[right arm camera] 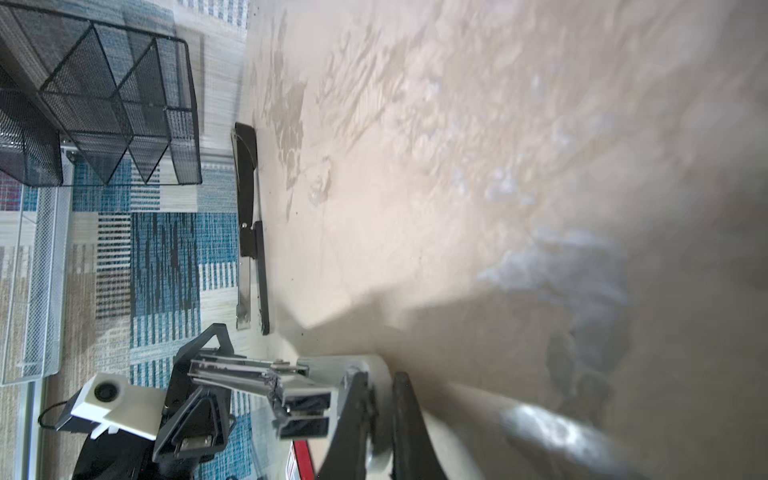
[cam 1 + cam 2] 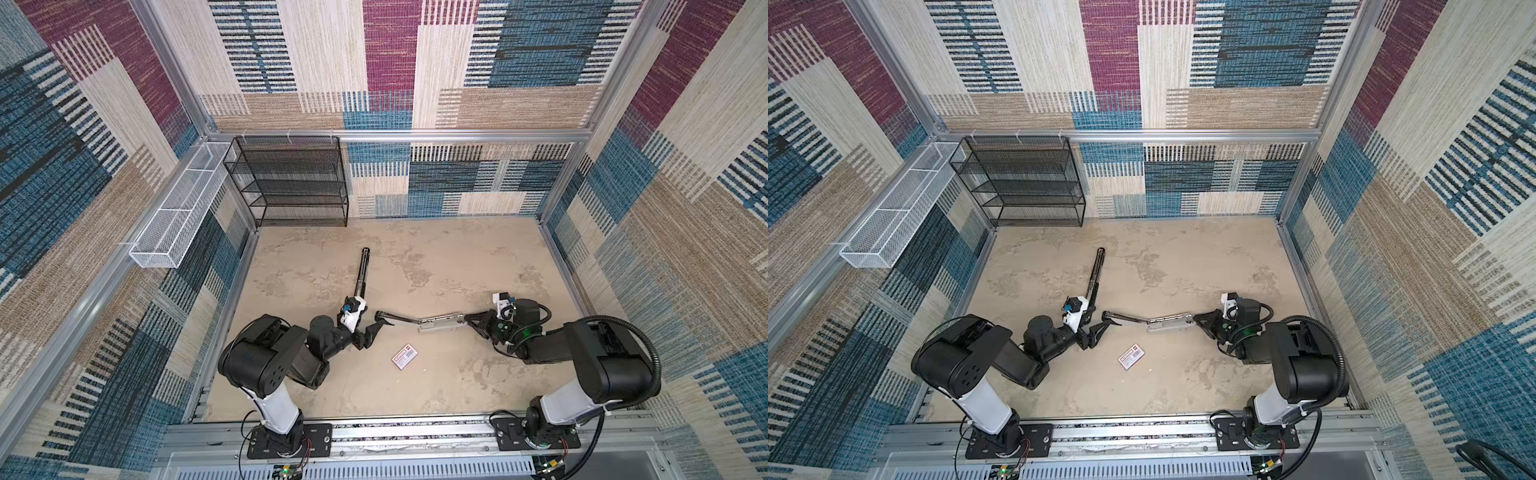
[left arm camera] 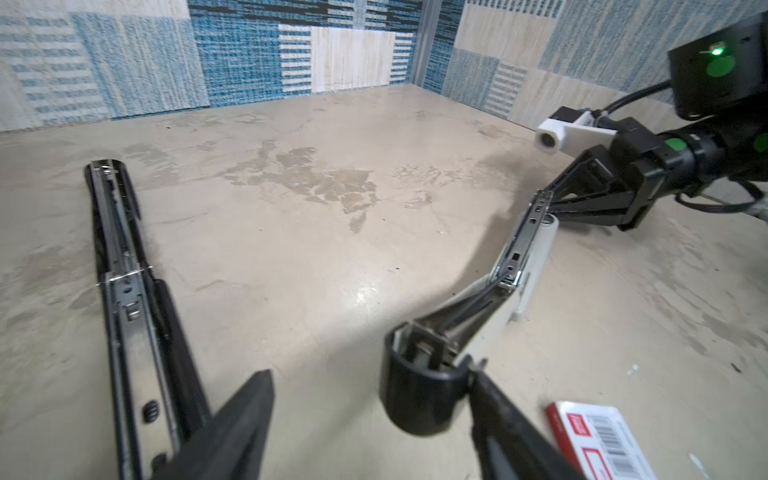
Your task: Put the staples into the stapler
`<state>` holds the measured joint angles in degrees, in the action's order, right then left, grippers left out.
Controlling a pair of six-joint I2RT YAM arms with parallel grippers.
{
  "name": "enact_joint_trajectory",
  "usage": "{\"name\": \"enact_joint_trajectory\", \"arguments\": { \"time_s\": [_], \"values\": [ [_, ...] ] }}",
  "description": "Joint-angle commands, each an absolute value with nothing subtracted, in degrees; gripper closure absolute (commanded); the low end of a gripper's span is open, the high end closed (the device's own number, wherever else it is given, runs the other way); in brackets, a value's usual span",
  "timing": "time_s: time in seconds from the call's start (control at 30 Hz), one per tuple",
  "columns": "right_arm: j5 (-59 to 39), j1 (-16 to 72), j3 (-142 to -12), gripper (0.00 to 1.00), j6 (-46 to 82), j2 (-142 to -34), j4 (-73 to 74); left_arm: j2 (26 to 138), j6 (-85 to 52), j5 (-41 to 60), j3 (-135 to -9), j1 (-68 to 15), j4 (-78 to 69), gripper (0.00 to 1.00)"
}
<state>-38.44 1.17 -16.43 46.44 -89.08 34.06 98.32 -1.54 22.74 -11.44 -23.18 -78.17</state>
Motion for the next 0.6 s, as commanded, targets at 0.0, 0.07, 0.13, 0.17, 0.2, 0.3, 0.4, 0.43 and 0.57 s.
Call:
{"name": "enact_joint_trajectory", "arguments": {
  "time_s": [0.0,0.07,0.13,0.17,0.2,0.3,0.4,0.43,0.57],
  "values": [
    [-32.4,1.1,-16.4,1.00,45.3,-88.3,30.2,98.0,-2.5,19.0,-10.9,-23.2,-80.7,0.01],
    [-31.7,1.1,-16.4,1.00,45.4,-87.7,29.9,97.5,-2.9,19.0,-10.5,-23.2,-80.7,0.01],
    [-30.6,0.9,-15.7,1.00,46.0,-86.5,30.2,96.7,-3.4,18.5,-9.9,-23.2,-80.7,0.01],
    [-29.7,0.9,-15.2,1.00,46.3,-85.6,30.3,96.1,-3.6,18.2,-9.5,-23.2,-80.7,0.01],
    [-29.1,0.9,-14.8,1.00,46.5,-84.9,30.4,95.5,-3.8,18.1,-9.2,-23.3,-80.7,0.01],
    [-27.2,0.8,-14.1,1.00,46.8,-82.4,29.6,93.0,-5.1,17.7,-9.2,-23.5,-79.3,0.01],
    [-25.2,0.8,-14.5,1.00,45.0,-79.9,26.2,89.3,-5.1,17.7,-11.5,-25.3,-71.8,0.01],
    [-25.1,0.9,-14.7,1.00,44.0,-79.2,25.1,87.4,-4.3,17.1,-12.7,-26.3,-67.2,0.01],
    [-22.4,0.8,-15.0,0.81,41.4,-76.4,20.3,80.1,0.3,14.3,-20.8,-29.4,-42.2,0.01]
  ]
}}
